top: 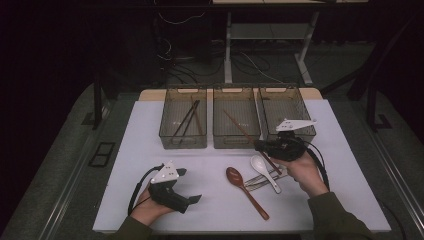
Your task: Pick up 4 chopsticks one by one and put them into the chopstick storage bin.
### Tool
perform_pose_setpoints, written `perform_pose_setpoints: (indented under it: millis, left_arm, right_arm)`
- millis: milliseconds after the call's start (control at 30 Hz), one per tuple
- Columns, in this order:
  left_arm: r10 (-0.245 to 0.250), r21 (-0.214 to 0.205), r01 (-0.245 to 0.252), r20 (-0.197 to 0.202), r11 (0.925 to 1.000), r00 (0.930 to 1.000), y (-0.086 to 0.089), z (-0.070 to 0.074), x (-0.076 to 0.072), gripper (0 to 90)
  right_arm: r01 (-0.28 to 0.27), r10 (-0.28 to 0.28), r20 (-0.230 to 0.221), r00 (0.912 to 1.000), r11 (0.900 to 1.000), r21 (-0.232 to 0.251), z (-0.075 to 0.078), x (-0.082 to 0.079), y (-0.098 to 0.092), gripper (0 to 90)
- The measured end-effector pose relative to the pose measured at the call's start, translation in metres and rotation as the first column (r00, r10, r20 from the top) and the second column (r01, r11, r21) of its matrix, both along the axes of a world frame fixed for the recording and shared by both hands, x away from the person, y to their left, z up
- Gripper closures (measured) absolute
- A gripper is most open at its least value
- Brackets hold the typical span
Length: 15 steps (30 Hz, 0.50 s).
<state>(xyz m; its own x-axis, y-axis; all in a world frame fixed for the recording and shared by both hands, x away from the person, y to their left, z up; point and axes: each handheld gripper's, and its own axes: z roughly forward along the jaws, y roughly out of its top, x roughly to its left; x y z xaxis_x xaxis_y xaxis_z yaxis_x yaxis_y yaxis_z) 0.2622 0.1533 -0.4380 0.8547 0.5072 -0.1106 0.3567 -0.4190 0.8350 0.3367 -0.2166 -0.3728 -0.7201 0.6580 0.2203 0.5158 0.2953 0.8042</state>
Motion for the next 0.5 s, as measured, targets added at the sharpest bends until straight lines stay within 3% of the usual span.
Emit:
perform_pose_setpoints:
  millis: [500]
  left_arm:
    - [-0.003,0.0,0.003,0.001,1.0,1.0,-0.001,0.0,0.0,0.0]
  right_arm:
    - [-0.016,0.017,0.037,0.9992,0.9999,-0.003,0.006,0.015,0.025,83.4]
